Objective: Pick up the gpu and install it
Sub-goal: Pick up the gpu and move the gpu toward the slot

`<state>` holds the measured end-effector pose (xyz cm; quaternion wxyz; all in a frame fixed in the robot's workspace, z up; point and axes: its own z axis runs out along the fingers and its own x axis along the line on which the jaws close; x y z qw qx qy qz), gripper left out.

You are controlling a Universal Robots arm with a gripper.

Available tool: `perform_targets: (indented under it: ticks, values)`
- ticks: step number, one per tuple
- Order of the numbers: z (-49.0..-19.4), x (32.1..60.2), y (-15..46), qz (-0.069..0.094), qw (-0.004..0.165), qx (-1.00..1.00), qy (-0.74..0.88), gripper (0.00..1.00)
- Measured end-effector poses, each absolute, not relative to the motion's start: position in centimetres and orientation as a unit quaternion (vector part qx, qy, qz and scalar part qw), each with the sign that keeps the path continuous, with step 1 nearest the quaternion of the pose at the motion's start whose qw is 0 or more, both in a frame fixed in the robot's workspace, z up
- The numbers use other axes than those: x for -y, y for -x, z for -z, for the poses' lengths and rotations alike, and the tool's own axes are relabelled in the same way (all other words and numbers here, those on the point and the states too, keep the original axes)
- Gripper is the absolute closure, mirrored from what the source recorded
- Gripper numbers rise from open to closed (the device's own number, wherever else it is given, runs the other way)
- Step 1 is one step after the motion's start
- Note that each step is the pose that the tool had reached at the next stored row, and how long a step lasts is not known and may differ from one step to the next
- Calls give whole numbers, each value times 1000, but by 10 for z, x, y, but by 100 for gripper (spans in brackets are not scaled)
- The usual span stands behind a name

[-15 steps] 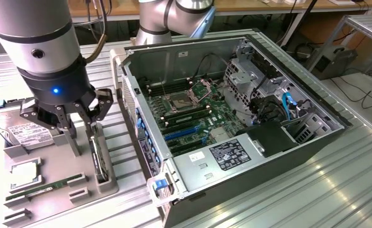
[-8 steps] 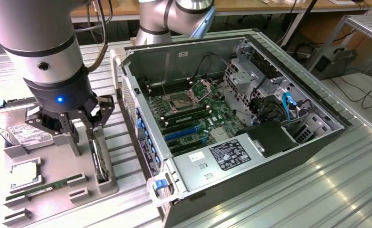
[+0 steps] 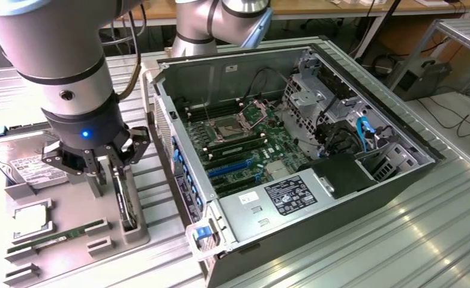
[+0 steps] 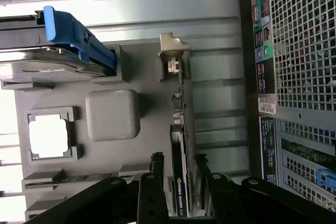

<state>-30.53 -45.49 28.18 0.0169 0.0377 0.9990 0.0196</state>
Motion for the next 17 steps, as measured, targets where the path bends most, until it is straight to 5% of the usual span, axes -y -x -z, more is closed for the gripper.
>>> perform_targets:
  ticks: [17]
  values:
    - [-252, 455, 303, -20, 19, -999, -38, 64]
